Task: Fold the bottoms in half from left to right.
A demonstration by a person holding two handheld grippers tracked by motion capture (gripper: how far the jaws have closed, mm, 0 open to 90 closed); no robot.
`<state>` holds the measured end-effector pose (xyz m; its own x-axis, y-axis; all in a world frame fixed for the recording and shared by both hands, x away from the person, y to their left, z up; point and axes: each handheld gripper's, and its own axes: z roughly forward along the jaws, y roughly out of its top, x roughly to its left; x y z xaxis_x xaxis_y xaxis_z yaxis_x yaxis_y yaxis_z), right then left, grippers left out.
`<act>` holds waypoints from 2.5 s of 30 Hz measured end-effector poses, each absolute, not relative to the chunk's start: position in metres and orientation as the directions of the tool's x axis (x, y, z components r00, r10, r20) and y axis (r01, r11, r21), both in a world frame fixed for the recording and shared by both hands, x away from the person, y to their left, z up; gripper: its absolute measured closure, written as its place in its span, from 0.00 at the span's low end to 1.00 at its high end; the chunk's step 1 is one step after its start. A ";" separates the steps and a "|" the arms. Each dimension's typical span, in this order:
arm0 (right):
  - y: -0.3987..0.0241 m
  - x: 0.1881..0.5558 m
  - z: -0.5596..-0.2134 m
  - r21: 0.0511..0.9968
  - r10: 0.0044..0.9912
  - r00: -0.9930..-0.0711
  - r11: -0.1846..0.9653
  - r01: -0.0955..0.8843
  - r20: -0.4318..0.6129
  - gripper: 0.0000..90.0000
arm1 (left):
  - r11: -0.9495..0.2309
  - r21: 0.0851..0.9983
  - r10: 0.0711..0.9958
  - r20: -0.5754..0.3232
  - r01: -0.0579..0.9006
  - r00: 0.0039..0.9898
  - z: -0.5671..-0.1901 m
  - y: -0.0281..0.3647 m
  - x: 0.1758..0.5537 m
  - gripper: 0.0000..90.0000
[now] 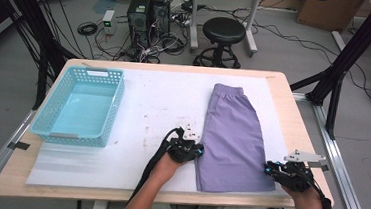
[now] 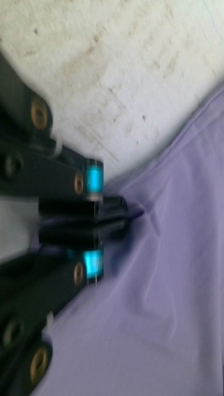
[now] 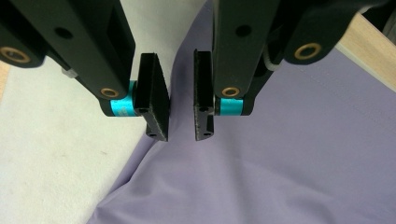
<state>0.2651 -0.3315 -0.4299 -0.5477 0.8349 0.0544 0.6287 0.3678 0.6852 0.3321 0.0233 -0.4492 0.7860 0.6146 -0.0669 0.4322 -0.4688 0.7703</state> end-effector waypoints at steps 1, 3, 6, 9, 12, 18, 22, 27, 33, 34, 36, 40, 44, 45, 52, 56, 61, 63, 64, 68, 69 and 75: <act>-0.332 0.265 -0.429 0.686 0.833 -0.550 0.370 0.626 0.053 0.86 | -0.470 0.771 0.617 -0.061 0.430 0.785 -0.449 0.023 0.332 0.98; -0.332 0.265 -0.429 0.689 0.834 -0.549 0.368 0.625 0.052 0.86 | -0.445 0.780 0.623 -0.084 0.440 0.778 -0.447 0.026 0.332 0.98; -0.333 0.264 -0.429 0.688 0.835 -0.548 0.365 0.627 0.057 0.86 | -0.399 0.794 0.630 -0.126 0.459 0.766 -0.444 0.033 0.332 0.98; -0.333 0.265 -0.430 0.686 0.834 -0.549 0.367 0.628 0.056 0.86 | -0.354 0.801 0.644 -0.165 0.482 0.747 -0.443 0.041 0.334 0.98; -0.332 0.265 -0.430 0.687 0.833 -0.550 0.367 0.628 0.057 0.86 | -0.331 0.799 0.661 -0.183 0.502 0.727 -0.443 0.045 0.335 0.98; -0.332 0.265 -0.431 0.682 0.835 -0.547 0.367 0.632 0.058 0.85 | -0.286 0.752 0.750 -0.210 0.593 0.628 -0.446 0.054 0.341 0.91; -0.332 0.265 -0.430 0.684 0.836 -0.546 0.364 0.632 0.060 0.83 | -0.314 0.798 0.712 -0.161 0.515 0.684 -0.445 0.056 0.334 0.84; -0.331 0.265 -0.431 0.682 0.835 -0.547 0.365 0.634 0.062 0.82 | -0.343 0.819 0.645 -0.152 0.461 0.749 -0.443 0.046 0.334 0.85; -0.330 0.265 -0.430 0.683 0.835 -0.546 0.363 0.634 0.064 0.82 | -0.386 0.780 0.646 -0.152 0.492 0.748 -0.451 0.035 0.340 0.86; -0.331 0.265 -0.430 0.682 0.835 -0.546 0.363 0.635 0.064 0.81 | -0.398 0.776 0.645 -0.141 0.489 0.751 -0.450 0.034 0.341 0.89; -0.331 0.266 -0.431 0.682 0.835 -0.547 0.364 0.635 0.064 0.81 | -0.414 0.776 0.643 -0.120 0.476 0.756 -0.451 0.033 0.340 0.97; -0.331 0.265 -0.431 0.682 0.835 -0.547 0.362 0.635 0.065 0.81 | -0.397 0.775 0.665 -0.127 0.492 0.736 -0.450 0.034 0.340 0.99; -0.332 0.265 -0.430 0.684 0.835 -0.547 0.361 0.634 0.066 0.82 | -0.322 0.789 0.677 -0.194 0.523 0.710 -0.446 0.044 0.342 0.99; -0.332 0.265 -0.430 0.684 0.834 -0.547 0.362 0.633 0.065 0.82 | -0.299 0.791 0.681 -0.215 0.534 0.700 -0.445 0.046 0.342 0.99; -0.332 0.265 -0.430 0.687 0.836 -0.545 0.358 0.633 0.067 0.81 | -0.286 0.779 0.730 -0.200 0.558 0.653 -0.446 0.054 0.344 0.98; -0.331 0.265 -0.430 0.686 0.830 -0.551 0.352 0.637 0.087 0.78 | -0.242 0.796 0.730 -0.228 0.555 0.644 -0.442 0.057 0.342 0.79; -0.328 0.267 -0.433 0.669 0.802 -0.574 0.336 0.663 0.167 0.68 | -0.211 0.815 0.729 -0.236 0.539 0.643 -0.438 0.065 0.337 0.72; -0.324 0.267 -0.438 0.645 0.811 -0.573 0.375 0.666 0.120 0.82 | -0.207 0.817 0.732 -0.235 0.539 0.639 -0.439 0.068 0.335 0.71; -0.323 0.267 -0.438 0.642 0.813 -0.575 0.393 0.658 0.091 0.93 | -0.209 0.815 0.733 -0.235 0.540 0.638 -0.440 0.070 0.334 0.71; -0.326 0.263 -0.431 0.655 0.829 -0.559 0.419 0.629 0.007 1.00 | -0.206 0.813 0.731 -0.242 0.544 0.638 -0.442 0.073 0.330 0.70; -0.328 0.263 -0.430 0.660 0.837 -0.547 0.405 0.633 0.010 1.00 | -0.206 0.812 0.730 -0.245 0.547 0.638 -0.443 0.073 0.330 0.70; -0.327 0.264 -0.434 0.652 0.832 -0.549 0.372 0.661 0.082 0.80 | -0.224 0.798 0.698 -0.269 0.560 0.663 -0.443 0.065 0.325 0.66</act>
<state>0.2639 -0.3270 -0.4342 -0.5491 0.8317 0.0822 0.6610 0.3720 0.6517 0.3254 0.0654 -0.4435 0.6631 0.6985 -0.2692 0.5595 -0.2236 0.7981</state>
